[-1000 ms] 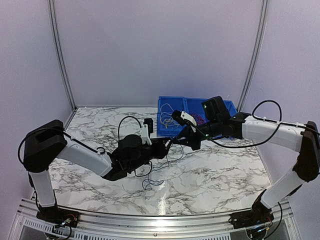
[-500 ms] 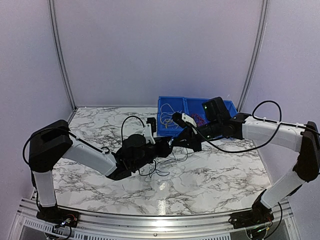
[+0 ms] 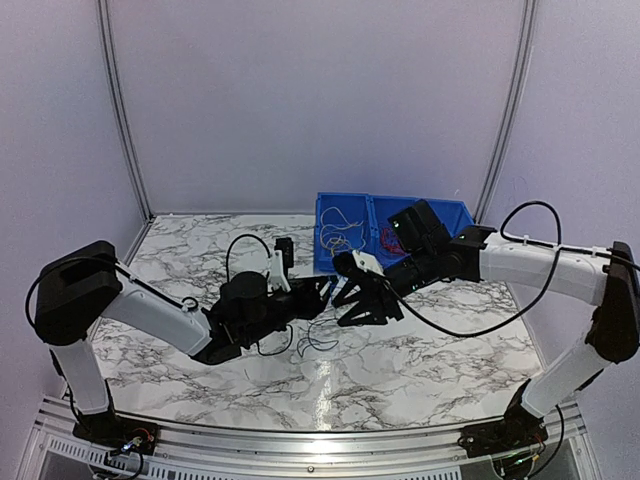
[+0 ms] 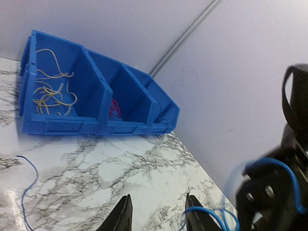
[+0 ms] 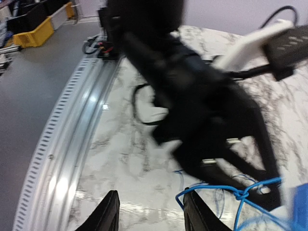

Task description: Untangle the cables

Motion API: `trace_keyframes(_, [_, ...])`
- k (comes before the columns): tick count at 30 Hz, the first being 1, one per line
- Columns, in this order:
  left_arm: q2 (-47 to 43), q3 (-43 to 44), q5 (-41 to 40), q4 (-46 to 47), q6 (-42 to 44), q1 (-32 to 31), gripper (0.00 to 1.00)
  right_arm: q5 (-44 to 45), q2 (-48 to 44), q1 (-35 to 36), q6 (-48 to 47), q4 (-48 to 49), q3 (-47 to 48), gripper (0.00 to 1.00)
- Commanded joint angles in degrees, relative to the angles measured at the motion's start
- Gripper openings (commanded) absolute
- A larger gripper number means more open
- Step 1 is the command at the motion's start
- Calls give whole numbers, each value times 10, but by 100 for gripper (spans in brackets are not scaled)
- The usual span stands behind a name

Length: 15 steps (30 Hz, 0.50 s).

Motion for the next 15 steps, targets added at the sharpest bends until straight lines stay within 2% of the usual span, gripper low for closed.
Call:
trace_keyframes(1, [-35, -18, -77, 18, -2, 66, 39, -104, -4, 71, -96, -158, 17, 46])
trace_keyframes(7, [-61, -49, -65, 24, -7, 89, 38, -109, -5, 90, -160, -220, 34, 46])
trace_keyframes(11, [-75, -57, -38, 29, 8, 94, 29, -103, 10, 89, -164, -238, 41, 44])
trace_keyframes(15, [-92, -69, -11, 30, 16, 93, 29, -93, 12, 74, -126, -198, 30, 41])
